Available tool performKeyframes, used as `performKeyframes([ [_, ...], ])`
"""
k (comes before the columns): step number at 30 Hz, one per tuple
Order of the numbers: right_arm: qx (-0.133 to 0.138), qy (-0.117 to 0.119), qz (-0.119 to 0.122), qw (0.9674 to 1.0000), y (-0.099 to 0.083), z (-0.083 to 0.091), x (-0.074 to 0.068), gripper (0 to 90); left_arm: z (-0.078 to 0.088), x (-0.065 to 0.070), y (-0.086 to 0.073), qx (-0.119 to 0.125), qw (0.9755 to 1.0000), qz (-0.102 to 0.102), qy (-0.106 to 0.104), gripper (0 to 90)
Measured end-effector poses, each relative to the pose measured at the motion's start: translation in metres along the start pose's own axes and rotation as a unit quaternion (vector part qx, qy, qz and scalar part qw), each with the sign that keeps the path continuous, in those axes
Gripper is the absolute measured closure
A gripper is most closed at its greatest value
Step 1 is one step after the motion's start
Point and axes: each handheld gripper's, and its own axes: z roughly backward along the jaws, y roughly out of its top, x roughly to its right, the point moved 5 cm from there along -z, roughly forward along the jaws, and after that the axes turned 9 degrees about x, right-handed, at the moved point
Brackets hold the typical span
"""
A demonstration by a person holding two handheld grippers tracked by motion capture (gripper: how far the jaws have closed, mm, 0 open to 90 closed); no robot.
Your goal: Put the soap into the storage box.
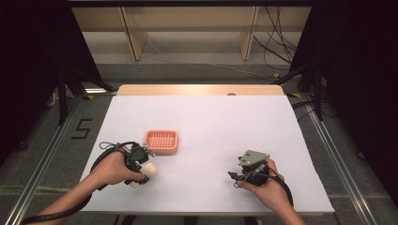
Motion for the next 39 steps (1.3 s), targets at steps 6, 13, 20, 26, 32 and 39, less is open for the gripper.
performKeyframes([
  [6,0.001,0.0,0.002,1.0,0.0,0.0,0.0,35.4,-0.002,0.001,0.003,0.011,0.9999,-0.003,0.0,49.2],
  [13,0.0,0.001,0.0,1.0,0.0,0.0,0.0,35.4,0.001,-0.001,0.01,0.025,0.9997,-0.002,0.006,49.2],
  [20,-0.002,0.002,-0.004,1.0,-0.001,0.0,-0.001,35.4,0.003,-0.005,0.018,0.042,0.9989,-0.005,0.021,49.2],
  [26,-0.001,0.001,-0.005,1.0,-0.001,0.0,-0.001,35.4,0.004,-0.007,0.023,0.051,0.9984,-0.004,0.025,49.2],
  [32,-0.001,0.002,-0.005,1.0,-0.001,-0.001,-0.001,35.4,0.005,-0.011,0.027,0.058,0.9978,-0.002,0.031,49.3],
  [39,-0.004,0.003,0.001,1.0,0.0,-0.001,0.0,35.4,0.007,-0.014,0.031,0.066,0.9972,0.0,0.036,49.3],
])
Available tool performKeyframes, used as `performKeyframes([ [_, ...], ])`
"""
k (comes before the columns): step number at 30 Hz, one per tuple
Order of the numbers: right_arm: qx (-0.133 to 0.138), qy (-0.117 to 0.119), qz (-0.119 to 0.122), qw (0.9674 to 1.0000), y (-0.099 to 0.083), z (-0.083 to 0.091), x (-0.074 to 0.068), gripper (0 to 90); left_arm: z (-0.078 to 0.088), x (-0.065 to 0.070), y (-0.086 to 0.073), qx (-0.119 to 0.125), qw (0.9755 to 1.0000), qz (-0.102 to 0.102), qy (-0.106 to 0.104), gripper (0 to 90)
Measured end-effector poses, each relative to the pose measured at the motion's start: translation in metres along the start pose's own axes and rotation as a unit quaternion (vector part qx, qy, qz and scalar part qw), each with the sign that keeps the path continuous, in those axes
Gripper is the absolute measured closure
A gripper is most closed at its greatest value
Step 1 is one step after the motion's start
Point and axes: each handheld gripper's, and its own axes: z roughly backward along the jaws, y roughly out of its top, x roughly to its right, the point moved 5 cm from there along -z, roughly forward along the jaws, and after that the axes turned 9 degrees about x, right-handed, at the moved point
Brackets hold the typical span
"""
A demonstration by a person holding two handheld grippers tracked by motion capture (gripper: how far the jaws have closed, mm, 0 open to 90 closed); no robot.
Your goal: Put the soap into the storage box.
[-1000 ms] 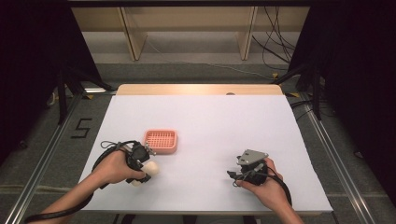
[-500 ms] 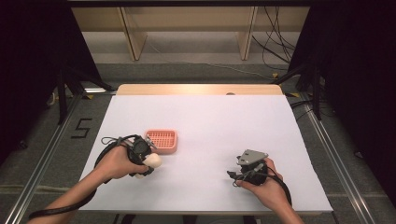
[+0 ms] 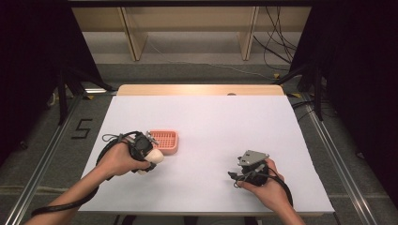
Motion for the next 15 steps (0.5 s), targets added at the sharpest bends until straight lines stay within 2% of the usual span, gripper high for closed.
performKeyframes([
  [4,0.003,-0.002,-0.006,1.0,0.0,-0.0001,-0.0011,35.4,0.0005,-0.0022,0.0026,0.004,1.0,-0.004,0.003,49.3],
  [5,0.004,-0.002,-0.006,1.0,0.0001,0.0,-0.001,35.4,-0.0002,-0.0022,0.0035,0.01,0.9999,0.004,0.004,49.3],
  [9,0.004,-0.002,-0.007,1.0,-0.0001,0.0,-0.001,35.4,-0.0007,-0.0049,0.0061,0.012,0.9999,-0.003,0.005,49.3],
  [15,0.005,-0.002,-0.001,1.0,0.0004,0.0002,0.0002,35.4,-0.0022,-0.0064,0.0096,0.024,0.9997,-0.002,0.01,49.3],
])
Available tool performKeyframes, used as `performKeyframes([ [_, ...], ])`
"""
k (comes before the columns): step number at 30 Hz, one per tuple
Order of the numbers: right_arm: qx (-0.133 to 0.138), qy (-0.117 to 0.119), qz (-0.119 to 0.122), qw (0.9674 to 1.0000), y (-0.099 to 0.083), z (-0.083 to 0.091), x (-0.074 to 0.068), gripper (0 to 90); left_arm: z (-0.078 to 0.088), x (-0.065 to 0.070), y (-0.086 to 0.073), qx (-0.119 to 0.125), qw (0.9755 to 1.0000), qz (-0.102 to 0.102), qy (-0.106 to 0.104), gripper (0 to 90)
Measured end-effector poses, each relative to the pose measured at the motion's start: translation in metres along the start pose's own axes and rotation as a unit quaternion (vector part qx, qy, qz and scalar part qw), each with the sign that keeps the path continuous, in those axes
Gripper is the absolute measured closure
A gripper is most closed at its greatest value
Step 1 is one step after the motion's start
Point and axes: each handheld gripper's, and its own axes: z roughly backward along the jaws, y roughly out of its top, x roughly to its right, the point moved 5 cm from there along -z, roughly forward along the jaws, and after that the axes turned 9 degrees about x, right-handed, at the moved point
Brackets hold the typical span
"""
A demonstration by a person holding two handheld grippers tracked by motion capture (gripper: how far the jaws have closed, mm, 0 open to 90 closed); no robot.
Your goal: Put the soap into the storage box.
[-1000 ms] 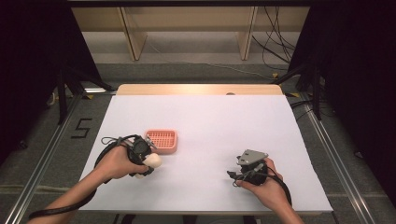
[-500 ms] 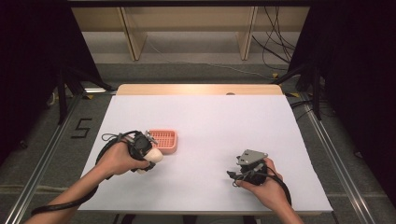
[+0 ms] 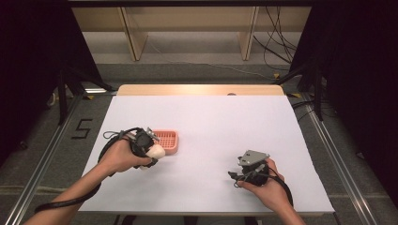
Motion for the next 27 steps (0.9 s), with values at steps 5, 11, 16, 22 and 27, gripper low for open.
performKeyframes([
  [5,0.0,0.0,0.0,1.0,-0.0001,0.0,0.0003,35.4,-0.0001,-0.0019,0.0017,0.0,1.0,-0.001,0.003,49.3],
  [11,0.0,0.0,0.0,1.0,-0.0001,0.0001,0.0002,35.4,0.0001,-0.0041,0.0042,0.004,1.0,-0.003,0.007,49.3],
  [16,0.001,-0.001,0.001,1.0,0.0001,0.0005,0.0008,35.4,-0.0001,-0.0056,0.0063,0.007,0.9999,-0.005,0.011,49.3],
  [22,0.0,-0.003,-0.001,1.0,0.0002,0.0011,0.0006,35.4,-0.0016,-0.0073,0.0083,0.014,0.9998,-0.006,0.014,49.3],
  [27,0.0,-0.002,-0.002,1.0,0.0001,0.0014,0.0006,35.4,-0.002,-0.0084,0.0095,0.016,0.9997,-0.005,0.016,49.3],
])
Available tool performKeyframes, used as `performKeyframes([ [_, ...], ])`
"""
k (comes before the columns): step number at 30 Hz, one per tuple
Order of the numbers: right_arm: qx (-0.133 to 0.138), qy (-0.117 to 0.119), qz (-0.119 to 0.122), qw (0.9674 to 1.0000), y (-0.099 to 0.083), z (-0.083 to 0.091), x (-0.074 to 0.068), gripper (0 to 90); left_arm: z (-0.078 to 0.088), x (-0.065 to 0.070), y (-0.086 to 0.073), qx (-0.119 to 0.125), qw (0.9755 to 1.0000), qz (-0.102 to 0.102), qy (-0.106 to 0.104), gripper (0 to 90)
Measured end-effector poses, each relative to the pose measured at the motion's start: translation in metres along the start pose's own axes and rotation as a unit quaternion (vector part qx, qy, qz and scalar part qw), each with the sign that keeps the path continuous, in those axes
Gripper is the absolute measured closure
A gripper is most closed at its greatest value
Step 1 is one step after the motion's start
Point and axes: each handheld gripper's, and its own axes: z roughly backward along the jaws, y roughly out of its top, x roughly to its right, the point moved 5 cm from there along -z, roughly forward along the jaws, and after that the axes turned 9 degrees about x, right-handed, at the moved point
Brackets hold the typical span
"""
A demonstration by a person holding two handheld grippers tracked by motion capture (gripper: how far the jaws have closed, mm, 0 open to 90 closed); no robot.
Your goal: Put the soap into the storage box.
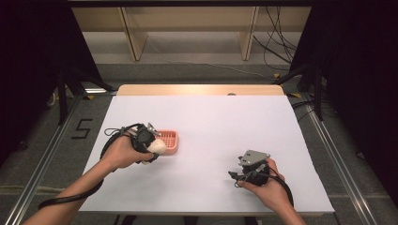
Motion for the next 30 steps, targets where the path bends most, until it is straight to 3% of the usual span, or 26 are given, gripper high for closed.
performKeyframes([
  [30,0.001,-0.001,0.002,1.0,0.0,-0.001,0.0,35.4,-0.003,-0.011,0.008,0.008,0.9997,-0.008,0.022,49.3],
])
